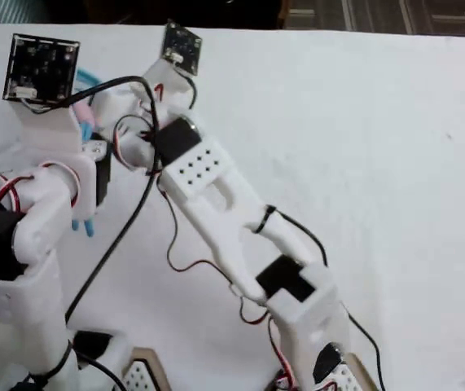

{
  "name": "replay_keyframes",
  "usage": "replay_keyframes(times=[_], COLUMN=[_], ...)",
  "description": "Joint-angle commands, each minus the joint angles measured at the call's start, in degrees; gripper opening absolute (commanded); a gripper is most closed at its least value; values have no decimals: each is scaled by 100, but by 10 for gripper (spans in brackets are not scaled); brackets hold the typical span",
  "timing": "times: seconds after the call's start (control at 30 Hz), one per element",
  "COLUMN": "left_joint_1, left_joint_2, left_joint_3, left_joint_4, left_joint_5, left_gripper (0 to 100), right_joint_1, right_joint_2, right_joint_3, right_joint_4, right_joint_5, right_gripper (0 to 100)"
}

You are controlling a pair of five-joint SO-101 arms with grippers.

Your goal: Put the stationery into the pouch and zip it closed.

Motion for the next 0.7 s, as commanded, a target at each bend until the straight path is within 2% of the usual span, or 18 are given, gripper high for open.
replay_keyframes(times=[0.0, 0.4, 0.67], left_joint_1=[167, 202, 211], left_joint_2=[-352, -1178, -1336], left_joint_3=[251, 1473, 1771], left_joint_4=[-26, -457, -466], left_joint_5=[-88, -246, -299], left_gripper=[24, 24, 24], right_joint_1=[-180, -382, -426], right_joint_2=[444, 1560, 1578], right_joint_3=[-826, -3262, -3648], right_joint_4=[127, 1015, 1103], right_joint_5=[-88, -97, -299], right_gripper=[17, 17, 17])
